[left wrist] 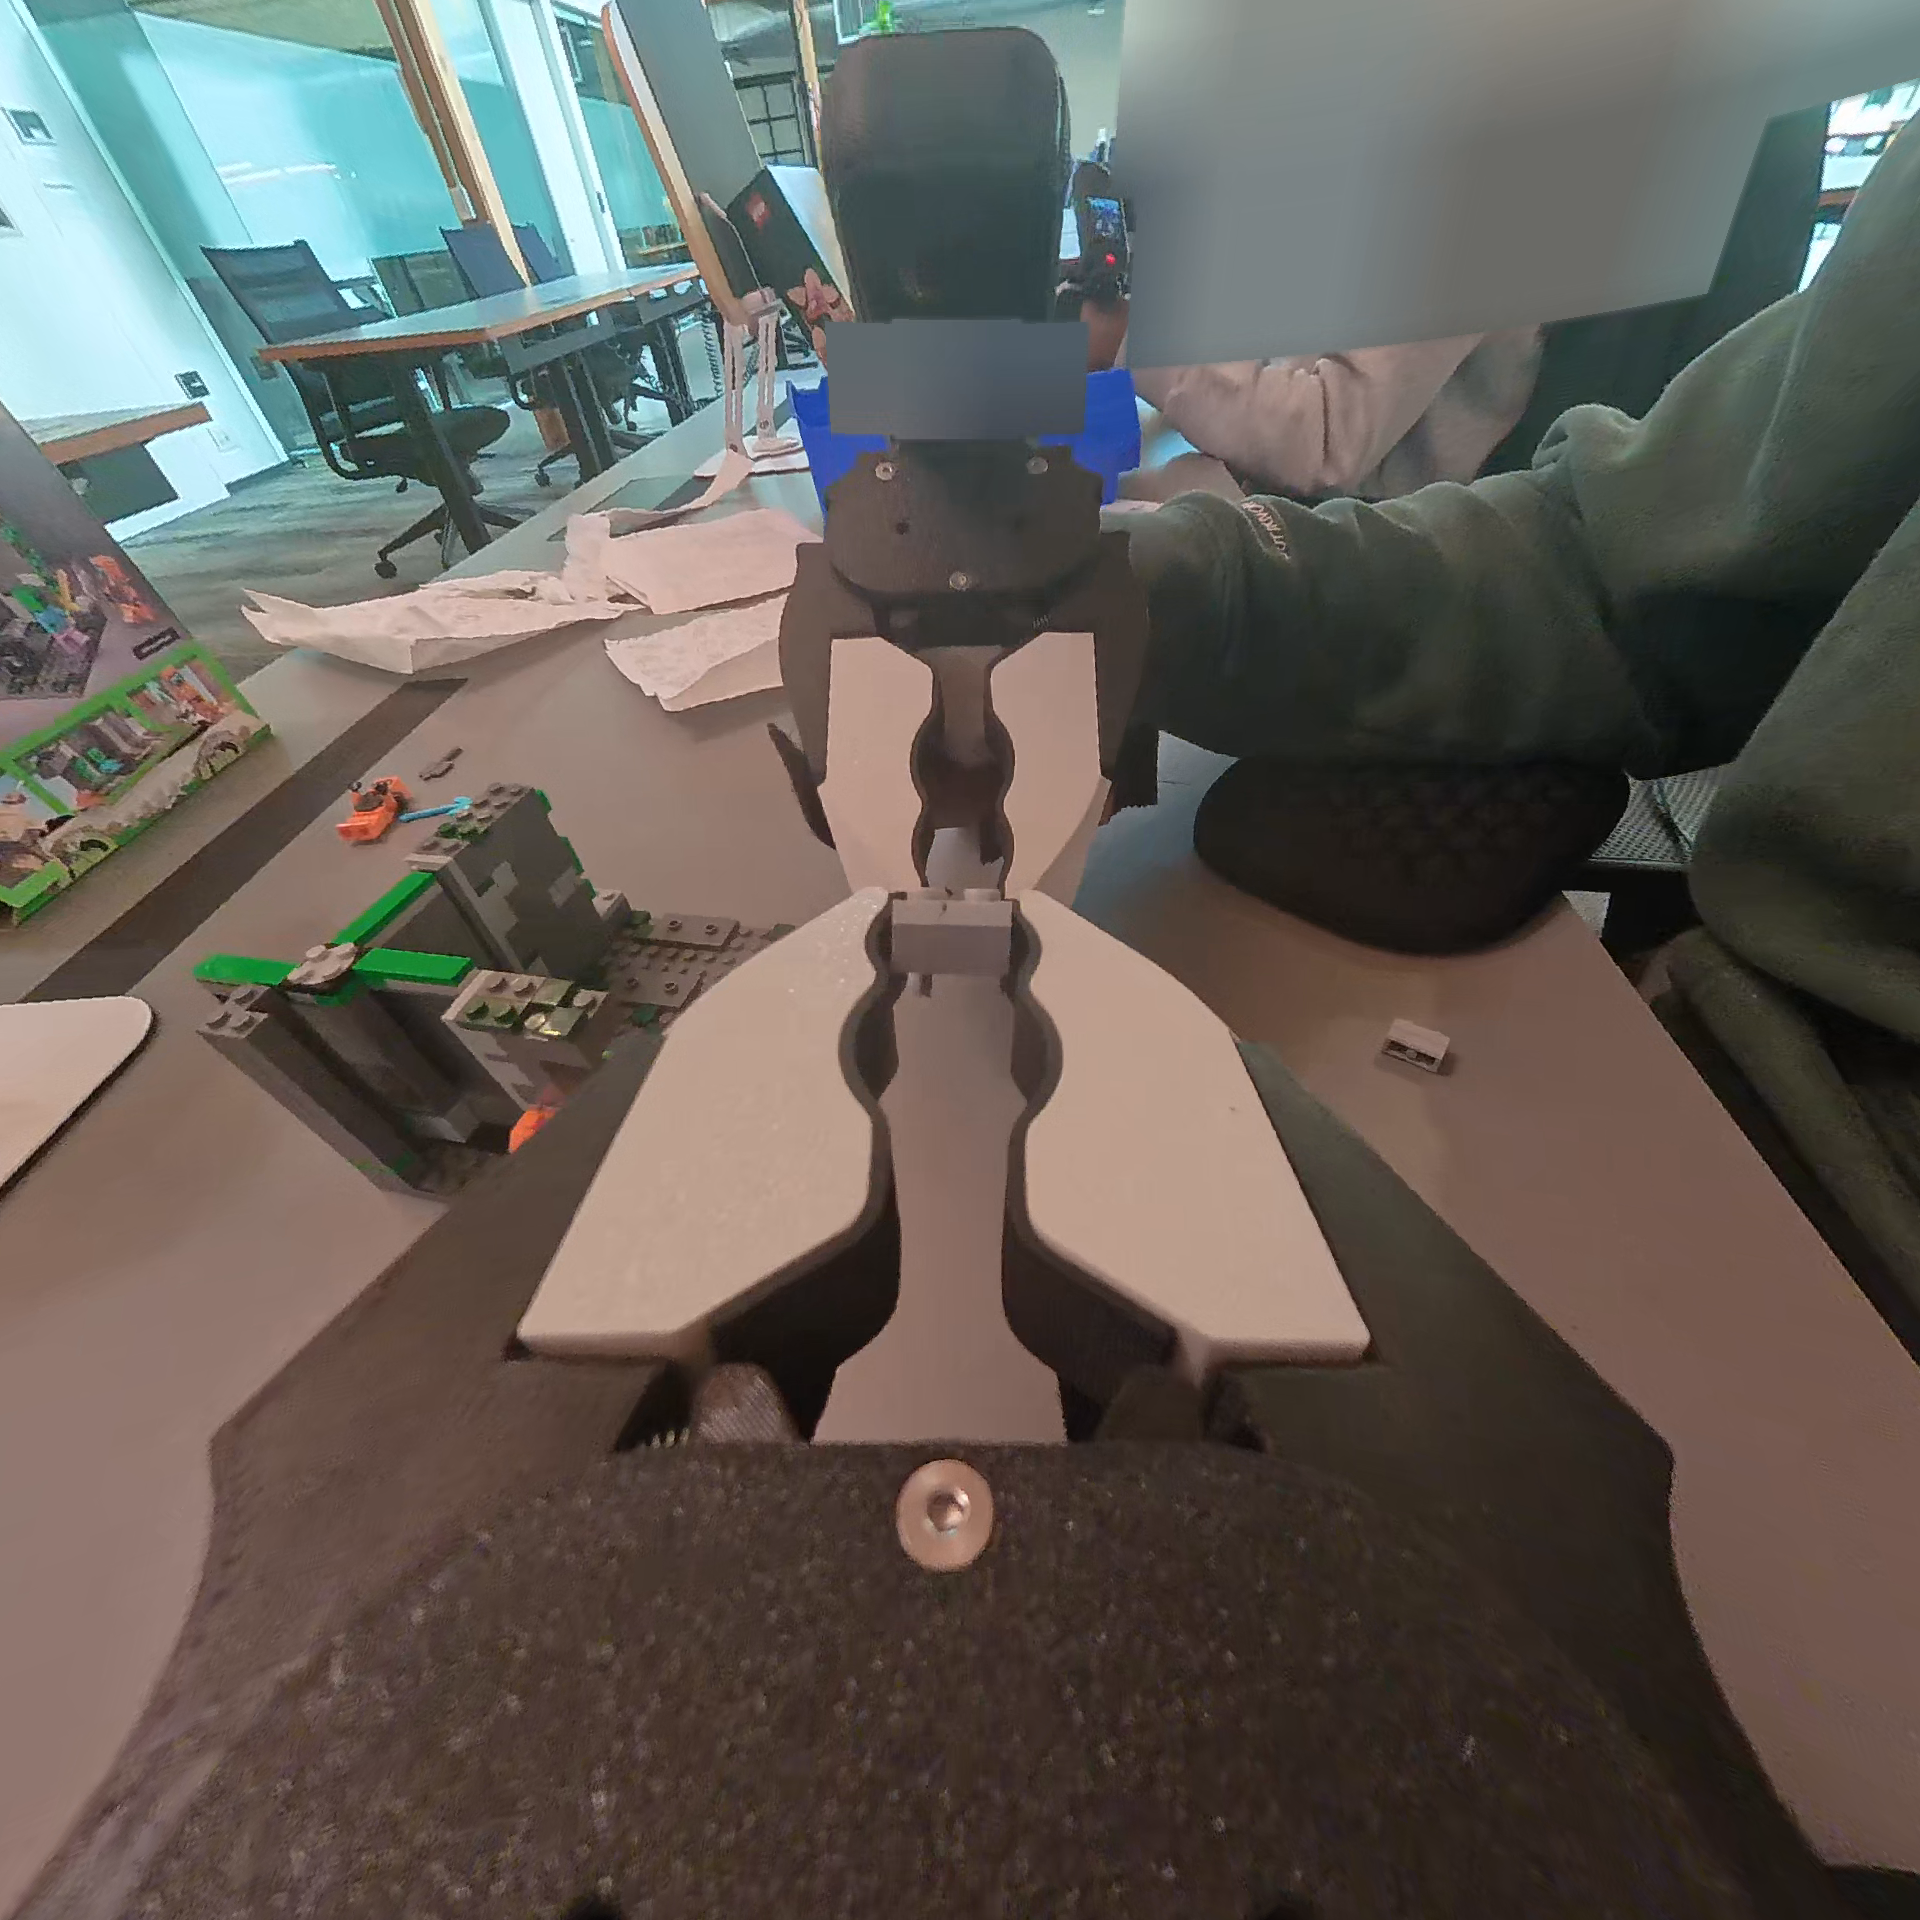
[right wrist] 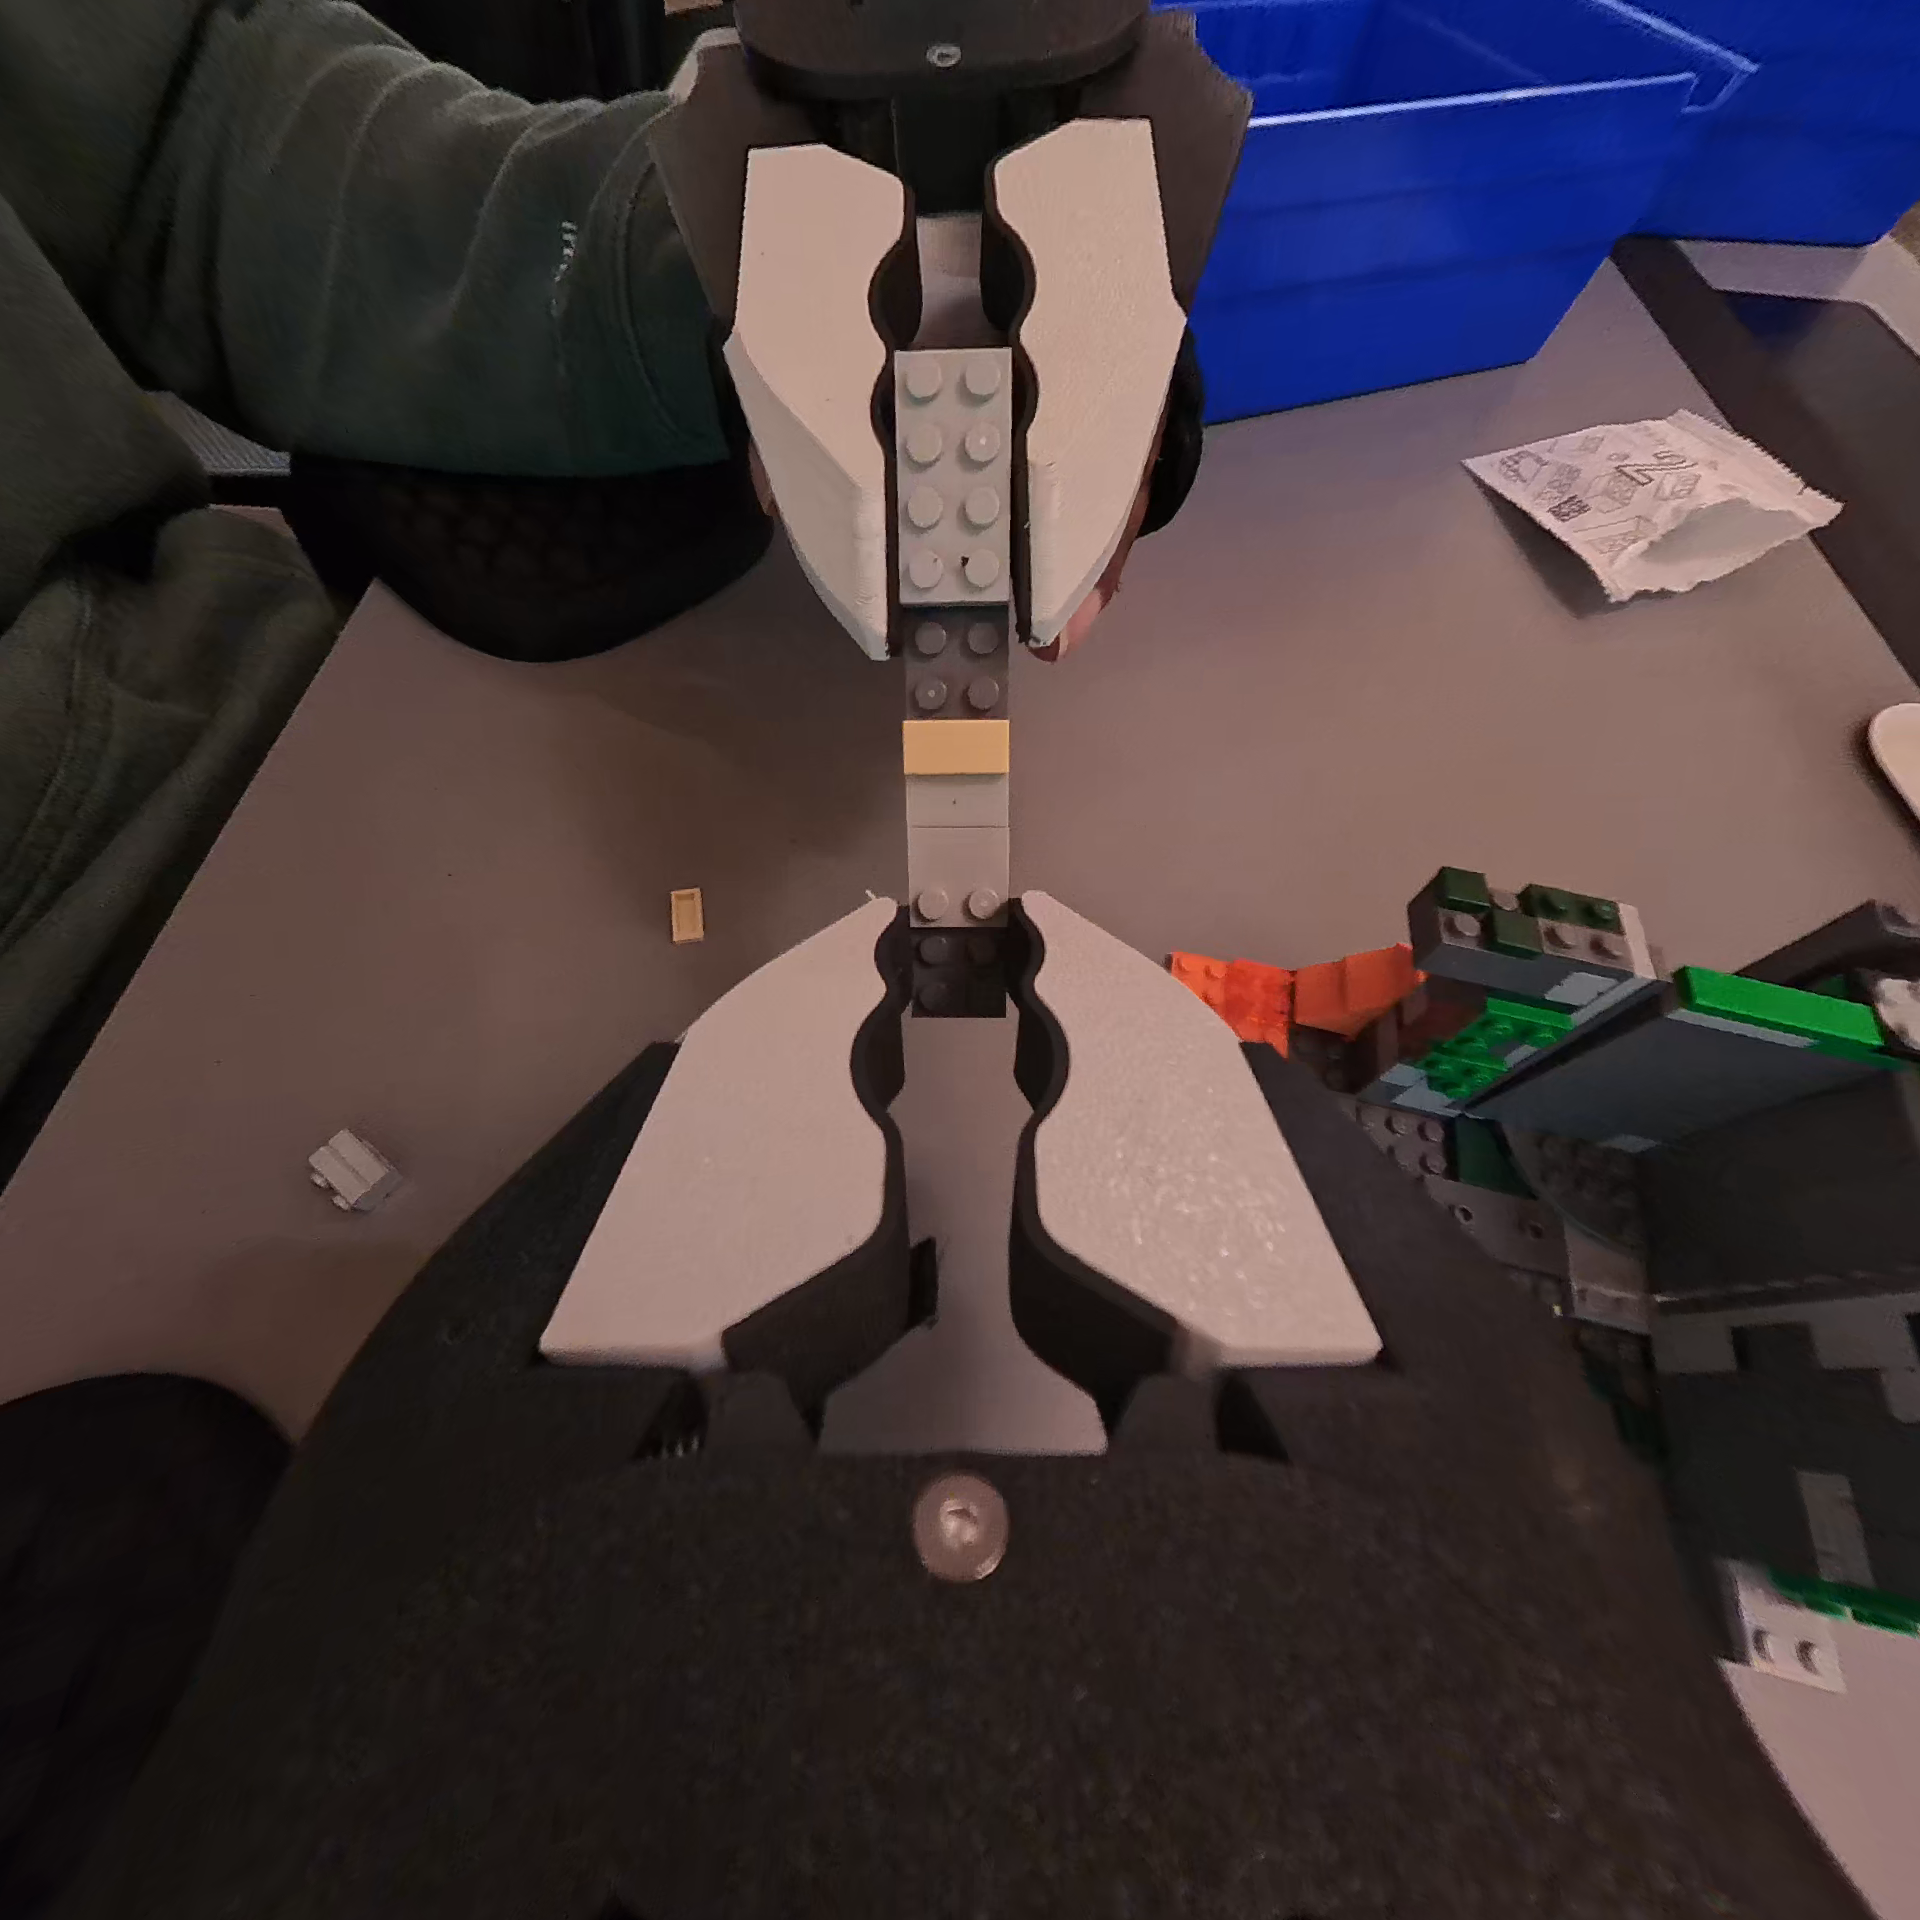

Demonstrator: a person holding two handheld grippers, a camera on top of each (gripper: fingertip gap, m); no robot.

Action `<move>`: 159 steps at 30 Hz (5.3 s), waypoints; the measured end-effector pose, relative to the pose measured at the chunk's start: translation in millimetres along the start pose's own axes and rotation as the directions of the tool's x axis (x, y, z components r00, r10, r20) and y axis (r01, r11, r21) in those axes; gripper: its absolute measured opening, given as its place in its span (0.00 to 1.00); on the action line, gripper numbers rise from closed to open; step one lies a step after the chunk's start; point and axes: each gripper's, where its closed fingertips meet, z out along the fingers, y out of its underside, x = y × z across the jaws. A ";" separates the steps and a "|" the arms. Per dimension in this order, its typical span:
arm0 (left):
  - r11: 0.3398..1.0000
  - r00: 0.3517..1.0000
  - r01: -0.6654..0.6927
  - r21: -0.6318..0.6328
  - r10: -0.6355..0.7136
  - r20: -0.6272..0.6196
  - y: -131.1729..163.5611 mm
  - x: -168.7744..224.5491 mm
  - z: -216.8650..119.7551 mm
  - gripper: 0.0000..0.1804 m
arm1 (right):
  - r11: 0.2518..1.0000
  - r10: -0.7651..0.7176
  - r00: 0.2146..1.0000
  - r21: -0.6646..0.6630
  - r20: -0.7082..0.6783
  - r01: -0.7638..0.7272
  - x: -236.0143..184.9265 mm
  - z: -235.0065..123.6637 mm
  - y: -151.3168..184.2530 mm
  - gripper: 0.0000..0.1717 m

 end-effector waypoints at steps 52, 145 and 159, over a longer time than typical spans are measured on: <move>0.993 0.997 -0.009 -0.115 0.017 0.073 23.7 -15.2 1.3 0.10 | 0.980 0.065 0.964 -0.200 0.259 -0.012 -52.1 15.5 22.8 0.18; 0.993 0.999 -0.032 -0.113 0.032 -0.004 16.0 1.9 2.5 0.10 | 0.998 -0.019 1.000 0.054 -0.024 0.020 0.4 10.7 -12.5 0.10; 0.991 0.998 0.009 -0.135 0.000 0.067 19.3 -10.8 5.3 0.10 | 0.997 -0.063 0.990 0.044 -0.130 0.069 12.7 12.1 -15.9 0.10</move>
